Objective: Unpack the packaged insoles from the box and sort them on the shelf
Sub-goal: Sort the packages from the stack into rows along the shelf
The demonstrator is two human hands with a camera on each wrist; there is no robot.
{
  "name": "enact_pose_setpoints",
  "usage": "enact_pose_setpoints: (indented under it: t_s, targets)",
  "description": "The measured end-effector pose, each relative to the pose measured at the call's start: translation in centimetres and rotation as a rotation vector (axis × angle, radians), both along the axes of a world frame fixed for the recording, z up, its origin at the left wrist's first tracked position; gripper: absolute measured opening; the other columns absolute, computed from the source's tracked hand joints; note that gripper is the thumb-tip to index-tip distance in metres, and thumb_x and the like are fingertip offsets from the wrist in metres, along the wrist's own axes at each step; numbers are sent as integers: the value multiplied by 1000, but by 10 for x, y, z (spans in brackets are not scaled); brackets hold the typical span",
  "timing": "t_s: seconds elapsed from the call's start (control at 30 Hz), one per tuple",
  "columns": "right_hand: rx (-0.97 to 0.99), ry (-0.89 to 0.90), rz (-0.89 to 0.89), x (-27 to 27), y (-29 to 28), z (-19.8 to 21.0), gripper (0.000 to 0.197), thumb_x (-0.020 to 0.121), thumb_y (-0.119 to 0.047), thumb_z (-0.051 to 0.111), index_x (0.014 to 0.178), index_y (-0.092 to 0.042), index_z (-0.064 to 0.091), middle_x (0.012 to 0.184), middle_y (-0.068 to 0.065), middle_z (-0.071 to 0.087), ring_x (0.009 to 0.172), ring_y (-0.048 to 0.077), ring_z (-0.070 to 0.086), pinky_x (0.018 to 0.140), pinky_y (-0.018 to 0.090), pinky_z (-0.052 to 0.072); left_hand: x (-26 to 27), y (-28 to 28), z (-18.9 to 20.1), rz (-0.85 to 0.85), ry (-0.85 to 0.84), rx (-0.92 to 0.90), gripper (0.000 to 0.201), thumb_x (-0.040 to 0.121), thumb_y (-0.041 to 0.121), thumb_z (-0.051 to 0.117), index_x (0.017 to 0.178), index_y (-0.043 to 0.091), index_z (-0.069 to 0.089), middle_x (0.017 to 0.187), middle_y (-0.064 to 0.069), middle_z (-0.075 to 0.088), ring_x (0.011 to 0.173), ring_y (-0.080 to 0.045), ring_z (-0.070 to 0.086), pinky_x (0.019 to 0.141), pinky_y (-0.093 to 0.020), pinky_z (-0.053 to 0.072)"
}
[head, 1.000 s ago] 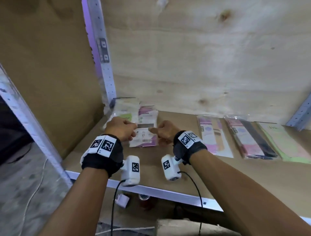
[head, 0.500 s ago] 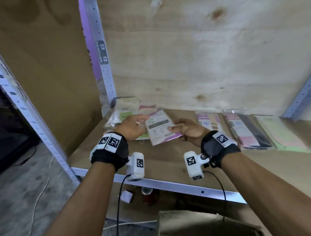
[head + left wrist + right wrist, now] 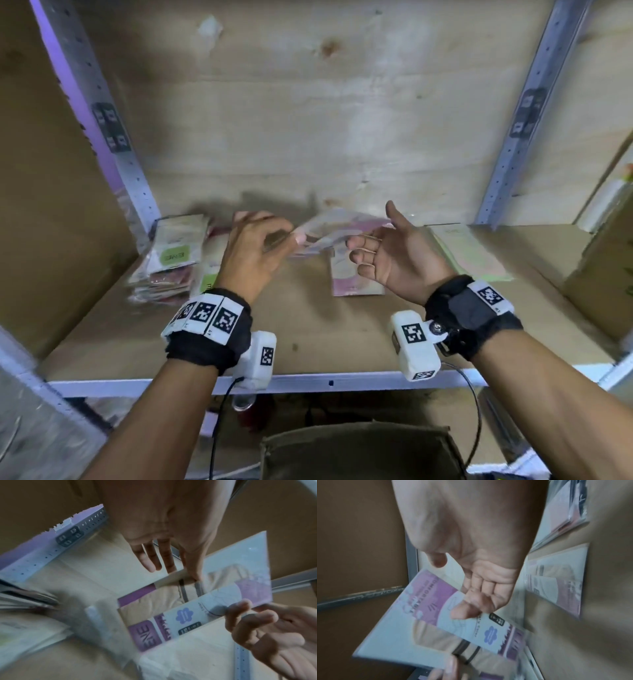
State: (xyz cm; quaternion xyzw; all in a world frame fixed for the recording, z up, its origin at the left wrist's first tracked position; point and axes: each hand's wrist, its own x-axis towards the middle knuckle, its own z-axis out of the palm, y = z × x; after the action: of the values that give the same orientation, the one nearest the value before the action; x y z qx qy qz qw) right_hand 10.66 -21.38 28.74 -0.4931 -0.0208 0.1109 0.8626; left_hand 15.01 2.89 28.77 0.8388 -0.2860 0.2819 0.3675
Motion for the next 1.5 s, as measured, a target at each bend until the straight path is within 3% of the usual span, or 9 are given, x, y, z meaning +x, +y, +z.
enact_pose_setpoints:
  t_s: [0.27,0.37,0.5,0.7,0.9,1.07,1.17,1.33,1.5]
  targets:
    - [-389,-115,-102,6,-13,-37,8,90,-26,67,88,-19,67,67,-1,42,59,13,31,53,24,26,3,-41,-19,-183,399,-492,11,89,22,74,90,13,79,89,-2,78,79,-10,68,77,-27,54]
    - [-635,-122,-68,8,-14,-52,23,88,-30,70,106,-16,73,89,4,66,71,14,53,65,27,40,12,-50,-36,-104,563,-614,18,86,24,77,94,7,78,82,3,75,73,-8,63,74,-29,54]
    - [-455,-50,64,10,-19,-63,32,88,-24,71,120,-17,67,118,8,71,96,21,70,81,31,55,20,-56,-47,-70,798,-738,17,89,23,75,100,11,76,99,-9,78,95,-31,72,90,-49,56]
    - [-490,-17,138,10,-26,-66,44,88,-19,70,129,-8,60,124,12,68,115,31,63,105,43,42,37,-51,-48,-9,922,-738,23,85,26,75,107,18,71,105,-4,77,102,-25,71,97,-45,54]
    - [-715,-32,195,-1,-37,-58,37,91,-18,68,126,-9,64,118,11,71,111,30,66,102,39,49,56,-12,-47,84,995,-607,30,80,39,80,97,15,76,91,-4,78,77,-21,71,61,-23,52]
    - [-835,-51,182,-10,-50,-53,40,82,-27,74,118,-12,69,110,10,74,106,32,69,96,44,54,51,-3,-53,-63,1039,-306,40,82,40,77,112,14,76,103,-5,78,94,-22,74,78,-28,56]
    - [-683,-22,131,-16,-59,-51,44,86,-38,66,122,-15,65,109,16,72,95,35,68,73,35,61,51,0,-50,-40,1005,-439,40,85,40,75,115,12,74,111,-10,76,97,-26,73,93,-40,56]
    - [-7,2,-12,-17,-66,-36,54,89,-51,57,125,-12,64,132,25,59,110,37,66,81,40,60,48,0,-44,-35,1013,-775,40,94,27,67,123,-1,66,116,-20,71,98,-32,69,97,-48,54]
    - [8,-67,-59,-13,-53,-40,43,96,-39,55,130,-12,57,133,18,61,125,36,57,98,45,53,33,-21,-43,-113,1008,-802,25,95,14,64,120,12,65,103,-7,75,83,-17,71,66,-26,58]
